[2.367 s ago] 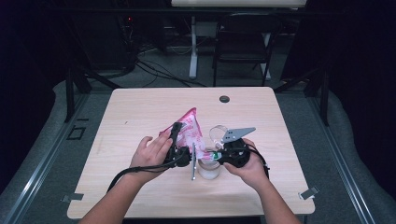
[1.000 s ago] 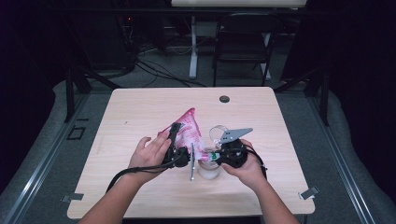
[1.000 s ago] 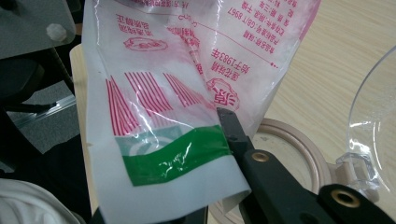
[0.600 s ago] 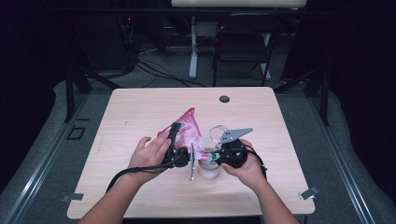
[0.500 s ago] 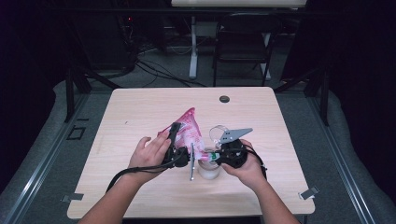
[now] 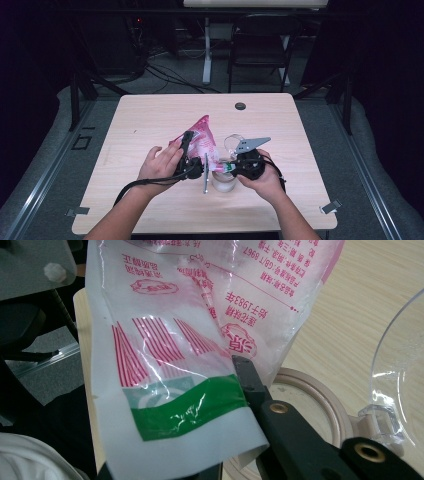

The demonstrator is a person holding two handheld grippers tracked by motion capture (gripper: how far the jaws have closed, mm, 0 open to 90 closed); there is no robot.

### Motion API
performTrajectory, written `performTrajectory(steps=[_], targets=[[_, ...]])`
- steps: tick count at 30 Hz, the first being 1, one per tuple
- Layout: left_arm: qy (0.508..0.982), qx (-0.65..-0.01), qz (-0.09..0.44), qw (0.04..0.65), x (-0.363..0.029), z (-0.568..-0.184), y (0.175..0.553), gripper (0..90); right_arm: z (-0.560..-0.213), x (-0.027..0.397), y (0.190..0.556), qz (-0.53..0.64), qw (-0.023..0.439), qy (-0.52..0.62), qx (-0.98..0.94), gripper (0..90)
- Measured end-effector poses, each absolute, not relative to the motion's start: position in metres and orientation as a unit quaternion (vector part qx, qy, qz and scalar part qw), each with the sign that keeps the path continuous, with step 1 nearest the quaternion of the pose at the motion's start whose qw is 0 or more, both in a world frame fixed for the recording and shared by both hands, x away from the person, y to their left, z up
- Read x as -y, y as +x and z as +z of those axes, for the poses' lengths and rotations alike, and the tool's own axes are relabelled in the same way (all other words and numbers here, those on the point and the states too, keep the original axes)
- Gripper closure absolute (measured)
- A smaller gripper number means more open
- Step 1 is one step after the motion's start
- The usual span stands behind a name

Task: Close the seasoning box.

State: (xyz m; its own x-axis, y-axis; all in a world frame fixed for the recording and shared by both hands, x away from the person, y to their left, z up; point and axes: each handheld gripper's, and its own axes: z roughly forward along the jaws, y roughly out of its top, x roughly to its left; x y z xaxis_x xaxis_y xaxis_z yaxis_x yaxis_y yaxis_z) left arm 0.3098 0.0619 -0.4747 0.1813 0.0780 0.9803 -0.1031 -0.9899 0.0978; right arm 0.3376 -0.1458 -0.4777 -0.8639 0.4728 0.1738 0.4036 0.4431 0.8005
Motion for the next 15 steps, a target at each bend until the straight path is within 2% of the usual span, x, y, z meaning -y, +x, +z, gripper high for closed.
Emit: performTrajectory(steps=[15], targets=[[0.764, 0.010, 0.642, 0.072, -0.0617, -0.4738, 0.3095, 62.3, -0.4777, 0.1455, 0.3375, 0.460, 0.039, 0.258, -0.849, 90.0]])
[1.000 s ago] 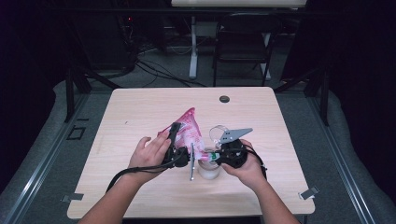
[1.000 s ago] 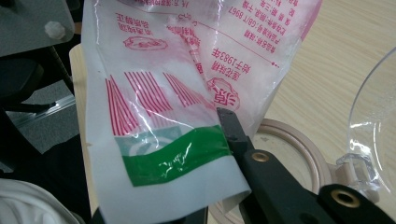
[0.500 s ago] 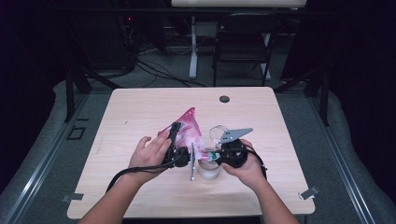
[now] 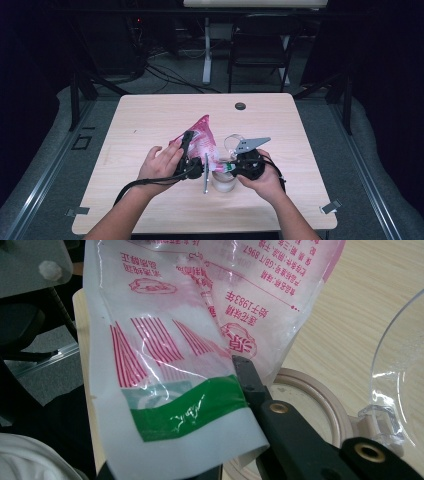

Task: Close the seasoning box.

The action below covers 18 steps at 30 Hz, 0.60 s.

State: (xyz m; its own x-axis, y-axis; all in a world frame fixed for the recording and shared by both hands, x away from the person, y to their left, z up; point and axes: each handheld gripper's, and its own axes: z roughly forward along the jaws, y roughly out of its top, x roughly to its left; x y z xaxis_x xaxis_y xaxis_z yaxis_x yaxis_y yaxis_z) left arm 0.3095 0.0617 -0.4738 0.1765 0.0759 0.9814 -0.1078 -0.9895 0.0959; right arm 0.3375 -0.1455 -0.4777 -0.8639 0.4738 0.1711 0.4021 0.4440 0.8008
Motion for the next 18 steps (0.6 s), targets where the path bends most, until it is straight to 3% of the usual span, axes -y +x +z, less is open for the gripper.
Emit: performTrajectory(steps=[18], targets=[[0.764, 0.018, 0.642, 0.065, -0.0600, -0.4711, 0.3091, 62.3, -0.4778, 0.1458, 0.3378, 0.461, 0.039, 0.259, -0.848, 90.0]])
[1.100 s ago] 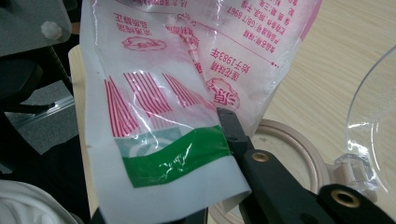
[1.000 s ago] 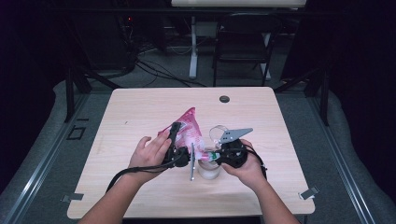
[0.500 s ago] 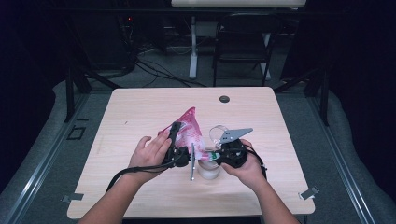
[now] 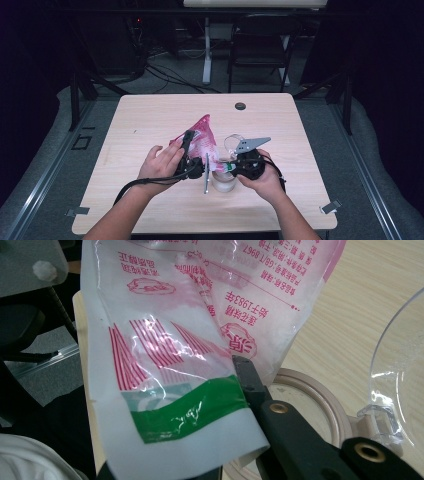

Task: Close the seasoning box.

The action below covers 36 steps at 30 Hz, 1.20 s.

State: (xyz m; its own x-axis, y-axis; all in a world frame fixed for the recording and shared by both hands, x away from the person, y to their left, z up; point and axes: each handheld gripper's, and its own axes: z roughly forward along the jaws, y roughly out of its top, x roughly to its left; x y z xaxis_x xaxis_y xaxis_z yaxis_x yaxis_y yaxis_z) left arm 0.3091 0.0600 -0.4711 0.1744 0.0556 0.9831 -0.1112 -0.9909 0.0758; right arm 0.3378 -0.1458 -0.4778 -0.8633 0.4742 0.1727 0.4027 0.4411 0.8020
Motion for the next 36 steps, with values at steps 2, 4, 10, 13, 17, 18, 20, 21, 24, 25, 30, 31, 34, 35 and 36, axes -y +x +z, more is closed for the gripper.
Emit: performTrajectory(steps=[2, 4, 10, 13, 17, 18, 20, 21, 24, 25, 30, 31, 34, 35, 36], targets=[[0.764, 0.020, 0.642, 0.063, -0.0597, -0.4706, 0.3092, 62.2, -0.4778, 0.1459, 0.3378, 0.461, 0.039, 0.259, -0.848, 90.0], [0.764, 0.021, 0.642, 0.062, -0.0595, -0.4703, 0.3091, 62.2, -0.4777, 0.1460, 0.3379, 0.462, 0.039, 0.259, -0.848, 90.0], [0.766, 0.025, 0.640, 0.057, -0.0599, -0.4693, 0.3093, 62.3, -0.4778, 0.1456, 0.3376, 0.462, 0.038, 0.258, -0.848, 90.0], [0.767, 0.027, 0.638, 0.056, -0.0603, -0.4689, 0.3096, 62.3, -0.4777, 0.1455, 0.3374, 0.462, 0.039, 0.257, -0.848, 90.0], [0.767, 0.035, 0.638, 0.058, -0.0609, -0.4690, 0.3109, 62.3, -0.4778, 0.1452, 0.3374, 0.461, 0.039, 0.257, -0.848, 90.0], [0.767, 0.036, 0.638, 0.057, -0.0610, -0.4689, 0.3110, 62.3, -0.4778, 0.1451, 0.3374, 0.461, 0.039, 0.257, -0.848, 90.0], [0.768, 0.037, 0.637, 0.056, -0.0610, -0.4688, 0.3110, 62.3, -0.4778, 0.1451, 0.3375, 0.461, 0.039, 0.257, -0.848, 90.0], [0.768, 0.037, 0.637, 0.056, -0.0609, -0.4688, 0.3110, 62.3, -0.4779, 0.1451, 0.3375, 0.461, 0.039, 0.257, -0.848, 90.0], [0.767, 0.037, 0.638, 0.056, -0.0604, -0.4686, 0.3107, 62.3, -0.4778, 0.1453, 0.3375, 0.462, 0.040, 0.257, -0.848, 90.0], [0.767, 0.037, 0.638, 0.055, -0.0601, -0.4684, 0.3106, 62.3, -0.4778, 0.1454, 0.3375, 0.462, 0.040, 0.258, -0.848, 90.0], [0.767, 0.039, 0.638, 0.054, -0.0592, -0.4678, 0.3109, 62.3, -0.4778, 0.1458, 0.3375, 0.463, 0.040, 0.259, -0.847, 90.0], [0.768, 0.039, 0.637, 0.053, -0.0591, -0.4677, 0.3109, 62.3, -0.4777, 0.1460, 0.3377, 0.462, 0.041, 0.259, -0.847, 90.0], [0.768, 0.041, 0.637, 0.052, -0.0585, -0.4676, 0.3111, 62.3, -0.4777, 0.1462, 0.3379, 0.462, 0.041, 0.258, -0.848, 90.0], [0.769, 0.041, 0.636, 0.051, -0.0583, -0.4676, 0.3112, 62.3, -0.4778, 0.1464, 0.3379, 0.461, 0.041, 0.259, -0.848, 90.0], [0.773, 0.036, 0.632, 0.041, -0.0575, -0.4666, 0.3101, 62.3, -0.4778, 0.1465, 0.3380, 0.461, 0.041, 0.259, -0.848, 90.0]])
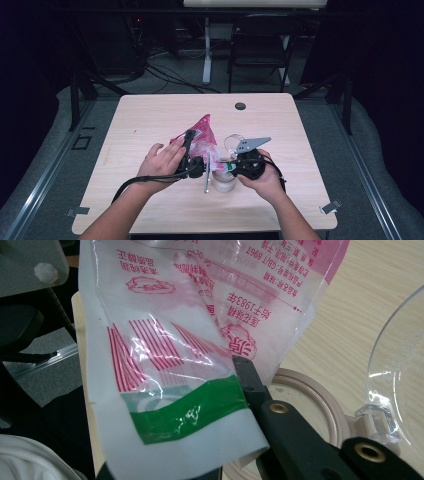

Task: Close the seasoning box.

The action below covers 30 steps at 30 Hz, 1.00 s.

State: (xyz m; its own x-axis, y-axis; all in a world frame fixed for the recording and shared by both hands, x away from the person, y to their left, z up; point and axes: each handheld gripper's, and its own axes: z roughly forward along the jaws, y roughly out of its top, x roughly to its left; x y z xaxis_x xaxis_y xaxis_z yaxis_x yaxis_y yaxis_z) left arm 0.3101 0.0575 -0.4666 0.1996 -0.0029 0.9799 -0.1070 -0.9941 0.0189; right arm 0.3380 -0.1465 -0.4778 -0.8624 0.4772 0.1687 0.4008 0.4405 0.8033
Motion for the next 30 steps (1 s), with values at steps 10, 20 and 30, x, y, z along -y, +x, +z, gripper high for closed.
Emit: performTrajectory(steps=[10, 20, 30], targets=[[0.770, 0.046, 0.635, 0.046, -0.0567, -0.4675, 0.3120, 62.3, -0.4783, 0.1469, 0.3384, 0.461, 0.041, 0.261, -0.847, 90.0], [0.771, 0.050, 0.634, 0.041, -0.0547, -0.4663, 0.3120, 62.3, -0.4784, 0.1474, 0.3388, 0.461, 0.041, 0.262, -0.847, 90.0], [0.771, 0.055, 0.633, 0.036, -0.0547, -0.4677, 0.3122, 62.2, -0.4796, 0.1461, 0.3391, 0.458, 0.042, 0.262, -0.848, 90.0]])
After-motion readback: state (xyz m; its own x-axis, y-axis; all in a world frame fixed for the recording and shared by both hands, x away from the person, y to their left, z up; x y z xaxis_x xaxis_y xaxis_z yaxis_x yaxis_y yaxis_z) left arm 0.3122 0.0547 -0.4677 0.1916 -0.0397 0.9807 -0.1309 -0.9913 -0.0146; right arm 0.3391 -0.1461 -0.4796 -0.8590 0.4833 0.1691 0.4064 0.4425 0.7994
